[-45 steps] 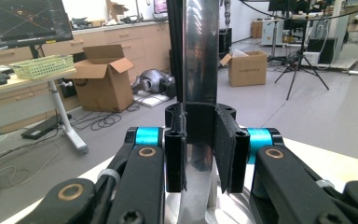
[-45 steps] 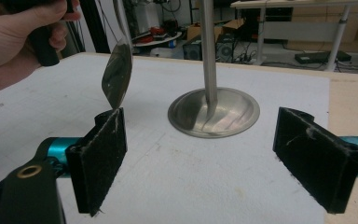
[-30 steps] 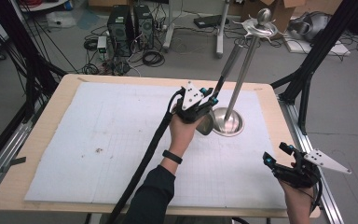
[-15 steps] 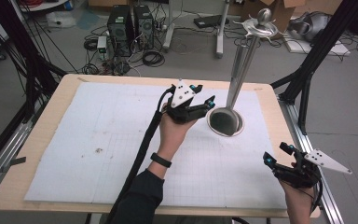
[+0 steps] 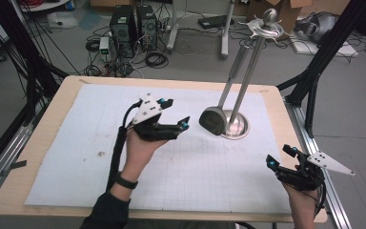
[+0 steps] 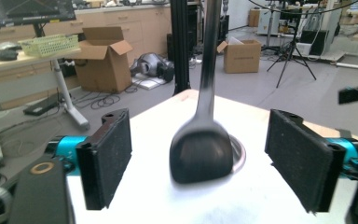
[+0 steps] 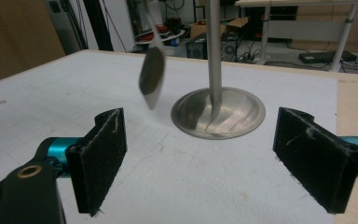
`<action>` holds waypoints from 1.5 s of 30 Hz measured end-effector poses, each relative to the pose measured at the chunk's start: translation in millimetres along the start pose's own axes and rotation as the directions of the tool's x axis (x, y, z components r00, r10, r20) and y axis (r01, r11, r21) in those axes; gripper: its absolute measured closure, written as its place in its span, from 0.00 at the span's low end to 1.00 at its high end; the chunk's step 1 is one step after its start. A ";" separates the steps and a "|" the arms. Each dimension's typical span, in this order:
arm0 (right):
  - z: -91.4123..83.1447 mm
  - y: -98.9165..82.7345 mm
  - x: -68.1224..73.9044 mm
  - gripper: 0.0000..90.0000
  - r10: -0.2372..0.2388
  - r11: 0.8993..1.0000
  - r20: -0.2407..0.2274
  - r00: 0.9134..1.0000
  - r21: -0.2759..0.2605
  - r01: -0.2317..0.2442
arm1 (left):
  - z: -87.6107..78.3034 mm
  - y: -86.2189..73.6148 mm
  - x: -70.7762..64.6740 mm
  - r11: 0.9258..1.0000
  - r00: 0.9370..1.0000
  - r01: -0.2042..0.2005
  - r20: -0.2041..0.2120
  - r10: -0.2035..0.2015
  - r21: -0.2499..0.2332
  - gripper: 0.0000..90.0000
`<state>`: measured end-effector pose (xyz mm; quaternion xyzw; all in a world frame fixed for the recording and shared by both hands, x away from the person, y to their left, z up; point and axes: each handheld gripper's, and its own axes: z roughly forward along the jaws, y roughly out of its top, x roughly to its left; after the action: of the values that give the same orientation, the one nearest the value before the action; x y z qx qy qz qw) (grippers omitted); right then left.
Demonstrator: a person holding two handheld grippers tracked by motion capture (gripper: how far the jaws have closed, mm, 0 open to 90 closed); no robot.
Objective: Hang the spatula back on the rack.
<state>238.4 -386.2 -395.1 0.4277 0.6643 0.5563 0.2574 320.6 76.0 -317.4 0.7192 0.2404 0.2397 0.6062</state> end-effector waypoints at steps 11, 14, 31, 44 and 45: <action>5.8 -1.4 1.9 0.18 -0.018 1.000 -0.002 1.000 0.013 0.018 | -81.9 -33.9 21.2 0.998 0.996 -0.019 -0.082 0.024 0.058 0.21; 5.7 -1.3 2.4 0.18 -0.014 1.000 0.000 1.000 0.018 0.014 | -99.3 -41.8 24.7 0.998 0.995 -0.022 -0.100 0.028 0.064 0.21; 10.3 -2.7 3.3 0.18 -0.036 0.999 0.003 0.999 0.029 0.036 | -155.6 -83.0 38.5 0.997 0.982 -0.025 -0.187 0.038 0.069 0.20; 17.2 -2.4 9.3 0.18 -0.061 0.997 -0.008 0.998 0.048 0.062 | -164.8 -93.9 51.1 0.997 0.971 0.006 -0.238 0.013 0.077 0.20; 16.7 -2.2 9.8 0.18 -0.059 0.997 -0.006 0.998 0.051 0.059 | -165.3 -96.1 53.3 0.997 0.971 0.017 -0.237 0.003 0.080 0.20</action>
<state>246.5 -369.2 -400.1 0.4129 0.6913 0.5323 0.2613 251.1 249.4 -384.6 0.7087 0.3232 0.3117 0.5442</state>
